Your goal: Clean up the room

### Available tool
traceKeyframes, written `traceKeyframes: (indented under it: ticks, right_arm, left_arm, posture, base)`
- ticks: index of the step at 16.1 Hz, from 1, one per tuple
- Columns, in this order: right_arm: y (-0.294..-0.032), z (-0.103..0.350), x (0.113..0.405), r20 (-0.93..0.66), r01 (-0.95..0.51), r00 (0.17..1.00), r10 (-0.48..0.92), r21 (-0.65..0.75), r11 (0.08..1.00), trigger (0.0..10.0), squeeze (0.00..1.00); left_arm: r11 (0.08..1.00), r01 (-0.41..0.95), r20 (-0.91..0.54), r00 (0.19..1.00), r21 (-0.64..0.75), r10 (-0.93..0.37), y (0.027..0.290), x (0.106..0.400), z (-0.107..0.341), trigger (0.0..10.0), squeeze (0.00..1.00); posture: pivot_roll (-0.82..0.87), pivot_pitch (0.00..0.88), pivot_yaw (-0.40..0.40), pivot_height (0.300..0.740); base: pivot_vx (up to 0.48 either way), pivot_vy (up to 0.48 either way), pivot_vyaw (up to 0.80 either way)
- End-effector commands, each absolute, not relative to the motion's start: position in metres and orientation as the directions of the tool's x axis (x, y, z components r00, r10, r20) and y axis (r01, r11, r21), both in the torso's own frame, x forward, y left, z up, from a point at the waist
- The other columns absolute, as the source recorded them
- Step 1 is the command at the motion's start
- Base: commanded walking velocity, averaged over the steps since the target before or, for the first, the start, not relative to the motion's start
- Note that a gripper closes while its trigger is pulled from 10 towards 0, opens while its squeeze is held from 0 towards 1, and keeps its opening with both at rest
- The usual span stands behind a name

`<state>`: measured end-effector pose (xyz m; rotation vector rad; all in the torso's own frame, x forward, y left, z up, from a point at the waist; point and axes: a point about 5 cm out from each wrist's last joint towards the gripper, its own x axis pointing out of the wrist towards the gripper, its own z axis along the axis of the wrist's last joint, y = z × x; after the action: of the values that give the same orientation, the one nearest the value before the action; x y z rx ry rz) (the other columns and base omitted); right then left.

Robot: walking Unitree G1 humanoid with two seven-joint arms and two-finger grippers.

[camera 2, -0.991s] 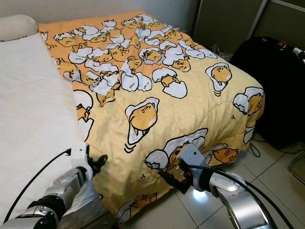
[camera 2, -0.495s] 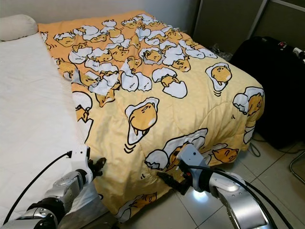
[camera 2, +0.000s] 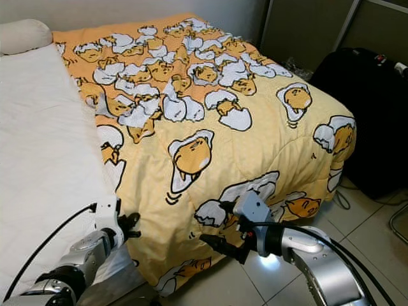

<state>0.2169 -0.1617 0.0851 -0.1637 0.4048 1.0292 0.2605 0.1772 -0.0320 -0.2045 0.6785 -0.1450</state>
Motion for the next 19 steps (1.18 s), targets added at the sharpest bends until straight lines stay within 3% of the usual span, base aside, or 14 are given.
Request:
traceKeyframes:
  ticks: [1,7,12,17,18,19]
  right_arm:
    - [-0.163,0.085,0.219,-0.413,-0.864,0.442,0.796,0.043,0.502,10.0,0.00]
    - [-0.162,0.079,0.220,-0.423,-0.860,0.450,0.787,0.031,0.509,10.0,0.00]
    - [-0.159,0.076,0.220,-0.417,-0.859,0.455,0.787,0.029,0.511,10.0,0.00]
    - [-0.158,0.074,0.221,-0.418,-0.860,0.455,0.786,0.022,0.510,10.0,0.00]
    - [-0.158,0.073,0.222,-0.416,-0.859,0.458,0.786,0.019,0.511,10.0,0.00]
    - [-0.157,0.072,0.222,-0.415,-0.858,0.461,0.784,0.015,0.513,10.0,0.00]
  left_arm:
    - [0.971,0.062,-0.617,0.762,-0.232,-0.196,0.181,0.256,-0.035,0.0,0.00]
    - [0.968,0.098,-0.628,0.745,-0.231,-0.225,0.191,0.232,-0.045,0.0,0.00]
    - [0.964,0.129,-0.671,0.696,-0.233,-0.255,0.191,0.193,-0.062,0.0,0.00]
    - [0.963,0.169,-0.687,0.675,-0.212,-0.270,0.190,0.185,-0.064,0.0,0.00]
    - [0.968,0.144,-0.686,0.683,-0.207,-0.249,0.192,0.187,-0.063,10.0,0.00]
    - [0.966,0.128,-0.665,0.704,-0.225,-0.248,0.194,0.190,-0.060,10.0,1.00]
  posture:
    - [-0.08,0.000,0.053,0.740]
    - [-0.06,0.000,0.063,0.740]
    - [-0.05,0.000,0.066,0.740]
    - [-0.04,0.000,0.068,0.740]
    - [-0.04,0.000,0.068,0.740]
    - [-0.04,0.000,0.073,0.740]
  base:
    - [0.000,0.000,0.00]
    - [0.000,0.000,0.00]
    - [0.000,0.000,0.00]
    - [0.000,0.000,0.00]
    - [0.000,0.000,0.00]
    - [0.000,0.000,0.00]
